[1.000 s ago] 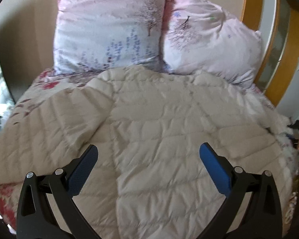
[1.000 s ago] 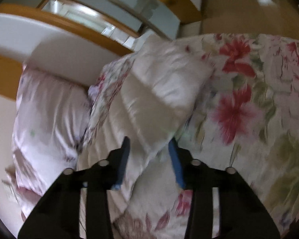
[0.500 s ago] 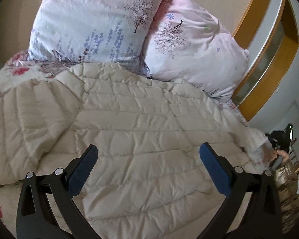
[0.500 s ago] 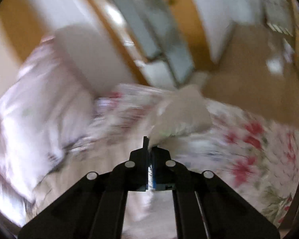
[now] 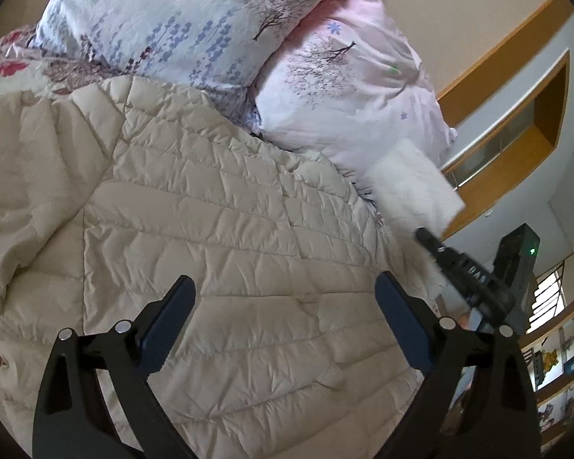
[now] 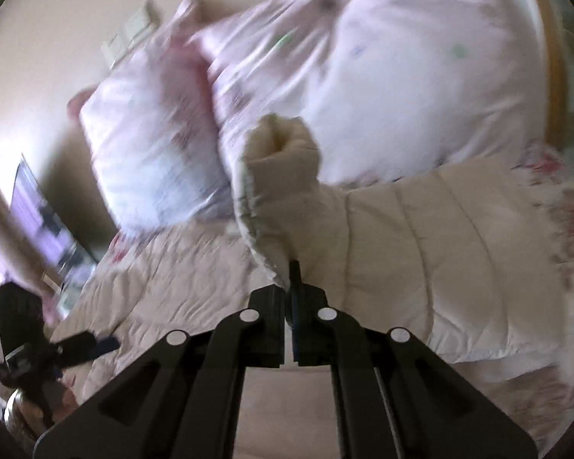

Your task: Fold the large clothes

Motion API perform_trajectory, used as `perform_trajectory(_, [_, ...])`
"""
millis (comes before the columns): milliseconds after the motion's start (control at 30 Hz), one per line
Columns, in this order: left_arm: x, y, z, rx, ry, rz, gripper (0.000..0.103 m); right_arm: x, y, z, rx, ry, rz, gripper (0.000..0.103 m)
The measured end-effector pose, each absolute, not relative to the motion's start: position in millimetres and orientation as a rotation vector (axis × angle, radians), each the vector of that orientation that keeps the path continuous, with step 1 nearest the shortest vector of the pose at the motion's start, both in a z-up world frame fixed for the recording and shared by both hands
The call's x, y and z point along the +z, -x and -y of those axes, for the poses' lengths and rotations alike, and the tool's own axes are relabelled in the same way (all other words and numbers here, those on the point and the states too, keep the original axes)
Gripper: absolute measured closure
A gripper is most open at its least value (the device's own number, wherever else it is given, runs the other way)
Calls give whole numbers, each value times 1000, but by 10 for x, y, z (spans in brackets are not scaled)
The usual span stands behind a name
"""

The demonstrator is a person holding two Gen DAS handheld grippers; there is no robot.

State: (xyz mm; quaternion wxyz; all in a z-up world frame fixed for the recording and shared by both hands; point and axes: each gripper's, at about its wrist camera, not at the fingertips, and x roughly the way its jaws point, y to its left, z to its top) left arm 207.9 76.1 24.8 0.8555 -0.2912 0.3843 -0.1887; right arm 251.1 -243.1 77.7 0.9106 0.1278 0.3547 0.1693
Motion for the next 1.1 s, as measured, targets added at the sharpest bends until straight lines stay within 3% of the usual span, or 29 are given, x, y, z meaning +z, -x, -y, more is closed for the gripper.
perform_trajectory(133, [142,-2180,-750,-428,709,-834,7,613,-2596,2123,404,-227,-800,99])
perform_trajectory(200, [67,-2256,-686,-453,755,-854,7,511,-2528,1965,438,-175,-844,91])
perform_trajectory(233, [20,-2305,-632,-465,777,-868,8,460,-2532,1924,447,-145,-857,82])
perform_trajectory(300, [-64,-2361,-545,-475,801,-884,11,435,-2379,1865,463,-105,-864,30])
perform_trajectory(333, [-124,-2410,-481,-479,813,-908,13,461,-2328,1878,470,-109,-848,27])
perform_trajectory(467, [-250,-2536,-361,-464,836,-957,19,491,-2158,2199,492,-262,-873,26])
perform_trajectory(567, [-283,-2618,-292,-452,818,-962,33,282,-2116,2588,480,-509,-962,26])
perform_trajectory(667, [-336,-2725,-227,-426,811,-982,57,98,-2119,2940,410,-701,-994,26])
perform_trajectory(733, [-392,-2782,-200,-410,812,-996,84,28,-2153,3175,329,-805,-969,26])
perform_trajectory(767, [-412,-2796,-209,-402,805,-997,89,-6,-2168,3308,289,-875,-947,26])
perform_trajectory(833, [-413,-2823,-222,-368,776,-985,95,-57,-2209,3440,224,-942,-913,27])
perform_trajectory(1033, [-214,-2763,-510,-271,707,-876,96,-96,-2265,3575,84,-906,-879,45])
perform_trajectory(1067, [-190,-2751,-568,-254,693,-861,96,-119,-2283,3593,74,-900,-883,52])
perform_trajectory(1100, [-180,-2738,-619,-237,683,-853,96,-142,-2305,3589,58,-883,-892,65])
